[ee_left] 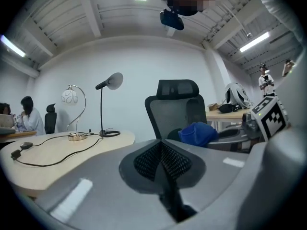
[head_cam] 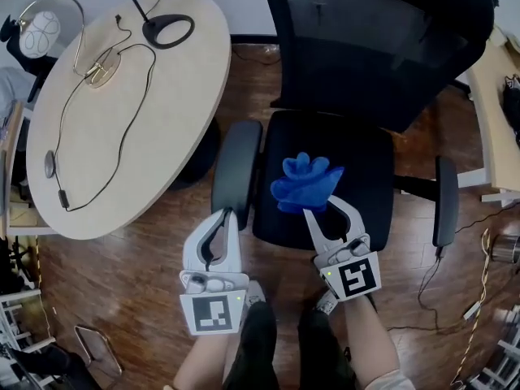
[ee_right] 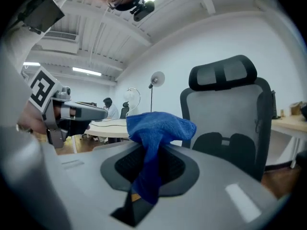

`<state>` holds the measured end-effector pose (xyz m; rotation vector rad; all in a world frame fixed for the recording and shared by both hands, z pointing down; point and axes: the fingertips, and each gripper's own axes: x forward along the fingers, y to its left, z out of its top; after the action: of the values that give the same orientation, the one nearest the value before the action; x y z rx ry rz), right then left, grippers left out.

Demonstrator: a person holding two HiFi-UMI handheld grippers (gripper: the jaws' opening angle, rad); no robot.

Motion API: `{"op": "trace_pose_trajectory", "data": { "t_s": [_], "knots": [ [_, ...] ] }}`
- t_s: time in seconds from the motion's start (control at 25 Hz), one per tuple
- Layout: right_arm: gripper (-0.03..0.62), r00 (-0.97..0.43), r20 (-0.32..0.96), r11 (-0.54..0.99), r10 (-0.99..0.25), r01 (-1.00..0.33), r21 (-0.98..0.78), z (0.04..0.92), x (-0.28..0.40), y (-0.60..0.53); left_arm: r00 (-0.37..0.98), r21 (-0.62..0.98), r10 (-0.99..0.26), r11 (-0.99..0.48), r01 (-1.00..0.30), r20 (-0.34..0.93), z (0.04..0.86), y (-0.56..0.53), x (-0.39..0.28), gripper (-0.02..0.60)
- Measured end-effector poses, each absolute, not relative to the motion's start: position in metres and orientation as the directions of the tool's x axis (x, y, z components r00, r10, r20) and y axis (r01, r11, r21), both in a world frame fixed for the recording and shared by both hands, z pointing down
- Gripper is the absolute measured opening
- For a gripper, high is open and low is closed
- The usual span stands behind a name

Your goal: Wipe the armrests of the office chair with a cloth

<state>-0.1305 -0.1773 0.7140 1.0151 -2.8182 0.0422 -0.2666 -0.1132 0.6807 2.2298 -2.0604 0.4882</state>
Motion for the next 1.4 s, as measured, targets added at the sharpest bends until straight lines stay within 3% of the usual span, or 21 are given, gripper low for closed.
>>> {"op": "trace_pose_trajectory", "data": {
  "t_s": [0.2,0.36,0.44,0.52,0.68,0.76,0.84,0.96,1.04,1.16,1.28,1.4],
  "knots": [
    [0.075,-0.777,0.197,0.788,-0.598,-0.615,-0.029,0.789,-0.166,-0.204,0.05,-0.24,-0.975,-0.103,-0.965,0.215,0.701,-0.115,-0.275,0.069],
    [0.074,-0.801,0.126,0.805,-0.586,-0.593,-0.025,0.836,-0.209,-0.228,0.102,-0.285,-0.991,-0.072,-0.956,-0.092,0.669,-0.119,-0.278,0.069],
    [0.075,-0.814,0.085,0.817,-0.575,-0.575,0.026,0.873,-0.233,-0.25,0.074,-0.227,-0.986,-0.039,-0.973,-0.148,0.674,-0.116,-0.288,0.069],
    [0.075,-0.798,0.162,0.81,-0.581,-0.586,0.023,0.925,-0.25,-0.269,0.063,-0.191,-0.986,-0.034,-0.981,-0.151,0.685,-0.112,-0.293,0.069],
    [0.075,-0.729,0.371,0.774,-0.575,-0.631,-0.041,1.015,-0.261,-0.29,0.121,-0.282,-0.983,-0.078,-0.956,-0.14,0.689,-0.105,-0.288,0.069],
    [0.075,-0.721,0.398,0.768,-0.567,-0.637,-0.061,1.034,-0.261,-0.292,0.127,-0.283,-0.982,-0.082,-0.956,-0.143,0.686,-0.102,-0.285,0.069],
    [0.075,-0.734,0.338,0.769,-0.589,-0.637,-0.044,1.009,-0.259,-0.289,0.135,-0.296,-0.98,-0.088,-0.951,-0.144,0.677,-0.1,-0.284,0.069],
    [0.075,-0.717,0.152,0.724,-0.68,-0.689,-0.007,0.885,-0.224,-0.256,0.143,-0.298,-0.977,-0.091,-0.95,-0.157,0.651,-0.099,-0.283,0.069],
    [0.075,-0.632,0.077,0.634,-0.771,-0.773,0.006,0.806,-0.167,-0.216,0.161,-0.293,-0.978,-0.116,-0.949,-0.134,0.64,-0.103,-0.27,0.069],
    [0.075,-0.41,-0.157,0.415,-0.898,-0.91,0.006,0.721,-0.055,-0.177,0.206,-0.277,-0.978,-0.191,-0.942,-0.026,0.646,-0.115,-0.231,0.069],
    [0.075,-0.204,-0.195,0.207,-0.959,-0.978,0.005,0.691,0.039,-0.159,0.258,-0.244,-0.959,-0.281,-0.928,0.119,0.664,-0.131,-0.181,0.069],
    [0.075,-0.125,-0.203,0.125,-0.971,-0.992,0.016,0.681,0.093,-0.157,0.313,-0.197,-0.917,-0.364,-0.91,0.247,0.682,-0.148,-0.129,0.069]
  ]
}}
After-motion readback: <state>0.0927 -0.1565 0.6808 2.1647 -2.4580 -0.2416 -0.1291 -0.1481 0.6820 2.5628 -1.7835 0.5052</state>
